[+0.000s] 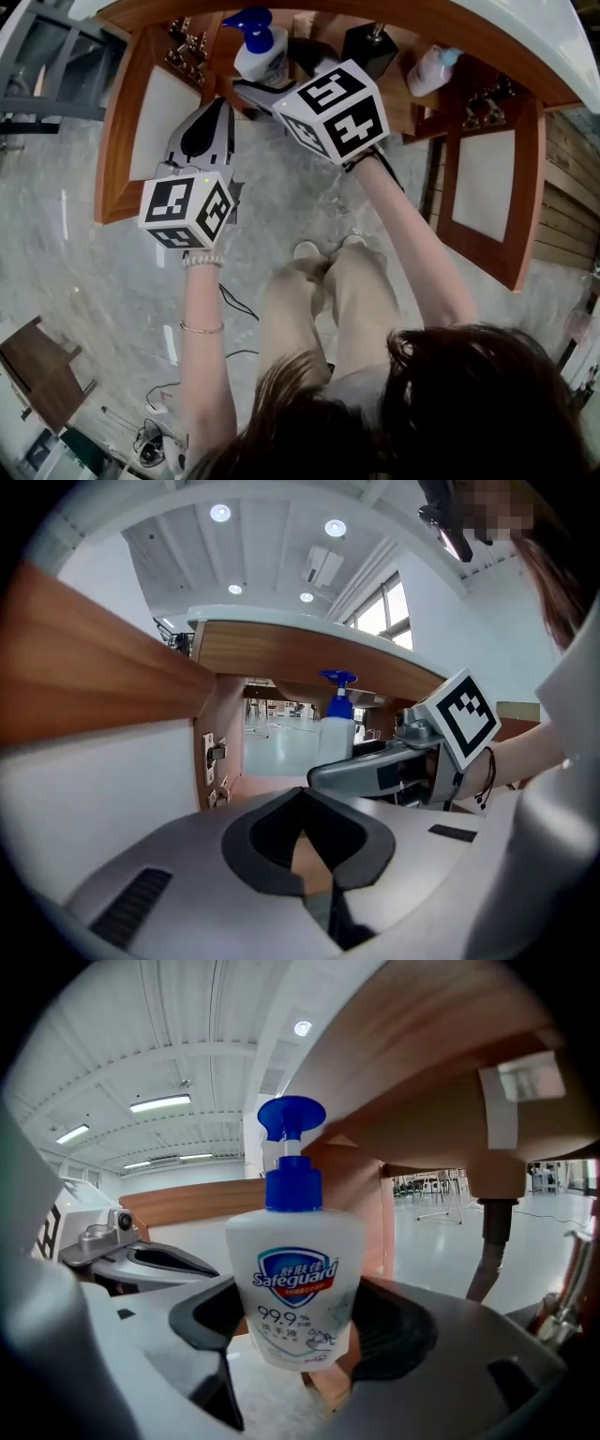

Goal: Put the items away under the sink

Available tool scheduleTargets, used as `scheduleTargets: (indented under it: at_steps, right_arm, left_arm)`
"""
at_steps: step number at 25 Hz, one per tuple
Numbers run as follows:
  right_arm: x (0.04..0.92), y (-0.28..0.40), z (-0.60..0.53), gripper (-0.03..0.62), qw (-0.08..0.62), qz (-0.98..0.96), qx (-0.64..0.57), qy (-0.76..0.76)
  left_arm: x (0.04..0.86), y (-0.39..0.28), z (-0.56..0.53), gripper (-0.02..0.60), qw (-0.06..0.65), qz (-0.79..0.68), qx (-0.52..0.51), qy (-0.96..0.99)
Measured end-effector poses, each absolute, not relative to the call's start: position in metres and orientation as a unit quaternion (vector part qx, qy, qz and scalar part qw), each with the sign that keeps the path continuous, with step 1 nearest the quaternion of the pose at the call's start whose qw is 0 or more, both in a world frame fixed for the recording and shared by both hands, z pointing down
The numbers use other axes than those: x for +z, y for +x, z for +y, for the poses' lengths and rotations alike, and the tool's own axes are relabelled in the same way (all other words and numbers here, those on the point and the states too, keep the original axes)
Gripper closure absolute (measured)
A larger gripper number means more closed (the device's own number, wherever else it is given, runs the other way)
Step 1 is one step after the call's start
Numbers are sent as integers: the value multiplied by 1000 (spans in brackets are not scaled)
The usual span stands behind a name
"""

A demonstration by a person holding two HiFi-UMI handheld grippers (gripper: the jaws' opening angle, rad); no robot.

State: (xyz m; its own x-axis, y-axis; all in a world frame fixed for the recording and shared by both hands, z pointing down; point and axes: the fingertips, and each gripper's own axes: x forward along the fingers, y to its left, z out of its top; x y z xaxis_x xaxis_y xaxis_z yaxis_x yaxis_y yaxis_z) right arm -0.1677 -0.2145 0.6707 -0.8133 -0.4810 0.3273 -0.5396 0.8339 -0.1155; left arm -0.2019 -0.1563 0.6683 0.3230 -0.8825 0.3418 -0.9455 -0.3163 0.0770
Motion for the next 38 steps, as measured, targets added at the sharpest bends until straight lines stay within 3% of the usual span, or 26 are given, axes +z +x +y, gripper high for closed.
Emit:
scheduleTargets:
  at_steps: [38]
  right_arm:
    - [753,-208,-310,237,166,-943,68,282]
  left_arm:
    - [748,-214,-228,581,124,-580,103,798]
